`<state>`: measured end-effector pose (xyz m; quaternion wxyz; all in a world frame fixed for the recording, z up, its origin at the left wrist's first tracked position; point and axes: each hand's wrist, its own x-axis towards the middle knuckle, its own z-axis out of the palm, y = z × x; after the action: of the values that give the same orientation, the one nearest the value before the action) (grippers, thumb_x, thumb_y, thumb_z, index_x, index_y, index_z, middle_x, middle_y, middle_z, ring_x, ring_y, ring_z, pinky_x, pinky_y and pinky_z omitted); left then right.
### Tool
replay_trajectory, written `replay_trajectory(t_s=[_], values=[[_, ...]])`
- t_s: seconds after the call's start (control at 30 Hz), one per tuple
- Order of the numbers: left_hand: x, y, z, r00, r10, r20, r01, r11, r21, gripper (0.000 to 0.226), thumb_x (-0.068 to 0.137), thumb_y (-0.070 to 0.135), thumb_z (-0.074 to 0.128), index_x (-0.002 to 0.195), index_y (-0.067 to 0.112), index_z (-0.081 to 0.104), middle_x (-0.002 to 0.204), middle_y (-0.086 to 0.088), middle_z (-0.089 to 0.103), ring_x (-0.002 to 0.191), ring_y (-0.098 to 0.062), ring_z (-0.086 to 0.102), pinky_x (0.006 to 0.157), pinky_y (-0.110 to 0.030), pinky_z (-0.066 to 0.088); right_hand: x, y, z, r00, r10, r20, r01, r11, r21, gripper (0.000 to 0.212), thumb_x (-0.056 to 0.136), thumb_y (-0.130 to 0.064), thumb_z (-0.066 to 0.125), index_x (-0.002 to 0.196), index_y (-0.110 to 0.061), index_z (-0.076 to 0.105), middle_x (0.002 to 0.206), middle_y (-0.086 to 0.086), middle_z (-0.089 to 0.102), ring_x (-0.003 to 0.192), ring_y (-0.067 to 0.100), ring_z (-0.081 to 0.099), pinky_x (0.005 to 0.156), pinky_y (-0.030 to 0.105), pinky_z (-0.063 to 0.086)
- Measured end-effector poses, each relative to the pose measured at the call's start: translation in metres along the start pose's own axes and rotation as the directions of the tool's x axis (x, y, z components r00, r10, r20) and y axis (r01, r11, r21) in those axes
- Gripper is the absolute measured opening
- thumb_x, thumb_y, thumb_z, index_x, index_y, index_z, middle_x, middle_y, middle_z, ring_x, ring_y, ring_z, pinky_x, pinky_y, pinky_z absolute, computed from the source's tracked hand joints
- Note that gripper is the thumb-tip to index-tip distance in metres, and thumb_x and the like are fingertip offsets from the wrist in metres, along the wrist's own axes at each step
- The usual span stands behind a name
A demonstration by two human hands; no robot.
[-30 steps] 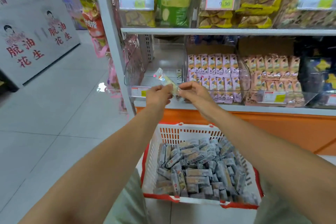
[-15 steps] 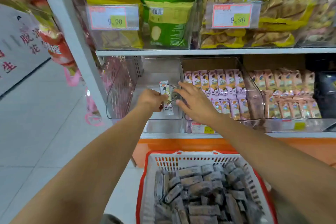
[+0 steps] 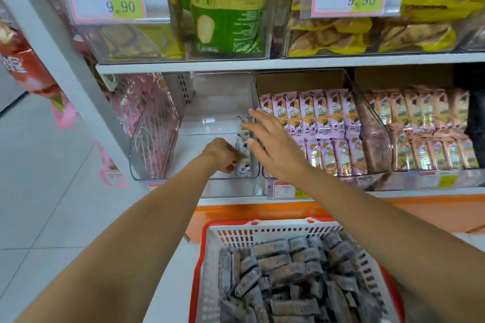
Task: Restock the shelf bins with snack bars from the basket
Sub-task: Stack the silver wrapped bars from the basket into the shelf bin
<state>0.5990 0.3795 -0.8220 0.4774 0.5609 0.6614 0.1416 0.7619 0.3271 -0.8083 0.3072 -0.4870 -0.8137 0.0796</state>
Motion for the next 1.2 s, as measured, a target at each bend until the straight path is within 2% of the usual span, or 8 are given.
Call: replay_trajectory(t_s=[0.07,0.17,0.33,0.47,0.6,0.77,1.03,1.2], values=[[-0.004,0.0,0.0,0.999,0.022,0.045,-0.025,0.998,0.066,0.036,0.091,0.012,0.064,0.124,0.0,0.058,0.105,-0.021,0.067,0.085,-0.032,0.063,0.085,-0.039,0.055,-0.001,0.0,0.0,1.0,-0.001,0.001,0.001,1.0,0.005,0.052,0.099,-0.038,0.03,0.135,-0.009,0.053,0.152,0.009,0.036,0.145,0.024,0.023,0.117,0.036,0.018],[-0.012,0.0,-0.004,0.992,0.082,0.092,-0.101,0.969,0.226,0.055,0.096,0.014,0.056,0.147,0.012,0.036,0.136,-0.014,0.055,0.118,-0.033,0.056,0.095,-0.032,0.044,-0.001,0.001,0.001,1.0,0.003,0.003,-0.003,1.0,0.002,0.051,0.099,-0.037,0.03,0.135,-0.01,0.053,0.153,0.008,0.036,0.146,0.022,0.021,0.117,0.036,0.018],[-0.021,0.001,-0.01,0.975,0.063,0.212,-0.119,0.959,0.259,0.054,0.101,0.006,0.042,0.151,0.018,0.029,0.141,-0.008,0.052,0.121,-0.027,0.054,0.087,-0.025,0.042,-0.001,0.002,0.002,1.0,0.002,-0.001,-0.002,1.0,0.0,0.049,0.099,-0.036,0.031,0.134,-0.011,0.054,0.153,0.007,0.036,0.146,0.021,0.02,0.118,0.033,0.016],[-0.019,0.0,-0.01,0.952,0.003,0.305,-0.106,0.941,0.322,0.057,0.099,0.01,0.049,0.152,0.022,0.03,0.137,-0.008,0.055,0.118,-0.025,0.058,0.093,-0.033,0.048,-0.001,0.002,0.002,1.0,-0.005,-0.002,0.005,1.0,0.01,0.049,0.099,-0.037,0.03,0.131,-0.009,0.056,0.152,0.007,0.037,0.146,0.021,0.02,0.117,0.032,0.017],[-0.017,-0.003,-0.009,0.947,0.019,0.32,-0.137,0.926,0.351,0.057,0.099,0.014,0.051,0.151,0.024,0.031,0.141,-0.003,0.051,0.117,-0.018,0.056,0.087,-0.023,0.044,-0.001,0.004,0.003,1.0,-0.016,-0.012,0.016,1.0,0.013,0.046,0.1,-0.035,0.032,0.129,-0.009,0.056,0.151,0.008,0.038,0.145,0.021,0.022,0.116,0.032,0.018],[-0.021,-0.001,-0.006,0.95,0.084,0.3,-0.228,0.842,0.489,0.05,0.1,0.019,0.044,0.149,0.02,0.036,0.144,-0.008,0.048,0.124,-0.027,0.051,0.105,-0.032,0.04,-0.001,0.003,0.003,1.0,-0.017,-0.011,0.017,1.0,0.01,0.046,0.1,-0.034,0.032,0.128,-0.008,0.057,0.15,0.008,0.039,0.145,0.022,0.022,0.116,0.034,0.019],[-0.062,0.001,-0.022,0.949,0.29,0.123,-0.306,0.755,0.58,0.043,0.103,0.024,0.04,0.146,0.019,0.04,0.141,-0.011,0.051,0.125,-0.027,0.049,0.098,-0.029,0.039,-0.003,0.001,-0.003,0.999,0.012,0.046,-0.012,1.0,0.0,0.044,0.101,-0.032,0.034,0.135,-0.011,0.051,0.155,0.007,0.032,0.147,0.021,0.017,0.118,0.035,0.015],[-0.106,-0.009,-0.031,0.849,0.519,-0.095,-0.364,0.705,0.609,0.034,0.1,0.022,0.042,0.13,0.023,0.058,0.119,-0.006,0.066,0.101,-0.024,0.062,0.083,-0.032,0.049,-0.022,-0.014,-0.023,0.998,0.034,0.048,-0.032,0.999,-0.03,0.051,0.1,-0.039,0.032,0.145,-0.017,0.042,0.159,0.004,0.025,0.148,0.018,0.015,0.118,0.033,0.011]])
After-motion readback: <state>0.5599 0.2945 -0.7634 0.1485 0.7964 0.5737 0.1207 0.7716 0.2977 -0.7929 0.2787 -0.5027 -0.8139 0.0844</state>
